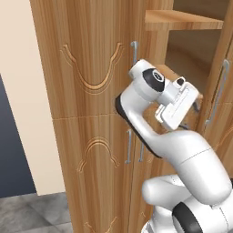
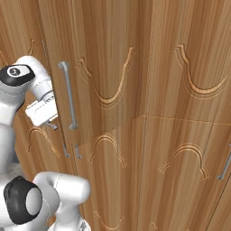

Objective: Retrieve the tupperware from the cabinet, then place the raw meat into the tupperware to avoid contamination.

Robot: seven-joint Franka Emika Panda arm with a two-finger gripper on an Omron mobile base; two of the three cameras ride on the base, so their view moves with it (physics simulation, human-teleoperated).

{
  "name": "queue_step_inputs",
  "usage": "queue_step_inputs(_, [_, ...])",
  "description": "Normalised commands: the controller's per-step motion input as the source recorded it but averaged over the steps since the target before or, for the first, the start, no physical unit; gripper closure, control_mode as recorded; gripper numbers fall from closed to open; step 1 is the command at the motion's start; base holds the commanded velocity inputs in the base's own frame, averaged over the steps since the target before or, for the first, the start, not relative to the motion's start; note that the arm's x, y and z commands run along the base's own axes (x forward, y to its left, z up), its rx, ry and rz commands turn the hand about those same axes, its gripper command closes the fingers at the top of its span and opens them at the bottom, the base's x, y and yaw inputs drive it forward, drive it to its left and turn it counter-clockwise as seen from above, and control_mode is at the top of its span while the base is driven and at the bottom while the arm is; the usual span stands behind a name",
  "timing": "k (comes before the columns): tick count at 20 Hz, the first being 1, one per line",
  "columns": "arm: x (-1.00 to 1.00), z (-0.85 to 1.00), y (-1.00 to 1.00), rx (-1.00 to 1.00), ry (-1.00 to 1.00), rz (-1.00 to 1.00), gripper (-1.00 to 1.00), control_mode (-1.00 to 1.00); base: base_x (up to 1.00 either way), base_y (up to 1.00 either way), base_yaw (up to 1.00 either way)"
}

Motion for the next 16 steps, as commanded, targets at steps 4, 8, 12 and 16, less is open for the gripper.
queue_step_inputs(4, [-0.77, -0.10, -0.68, 0.03, -0.01, -0.08, -1.00, -1.00, 0.00, 0.00, 0.00])
queue_step_inputs(8, [-0.79, 0.01, -0.78, 0.01, -0.10, 0.00, -1.00, -1.00, 0.00, 0.00, 0.00])
queue_step_inputs(12, [-0.66, 0.01, -0.83, 0.00, -0.11, 0.00, -1.00, -1.00, 0.00, 0.00, 0.00])
queue_step_inputs(16, [-0.30, 0.00, -0.63, 0.00, -0.10, 0.00, -1.00, -1.00, 0.00, 0.00, 0.00])
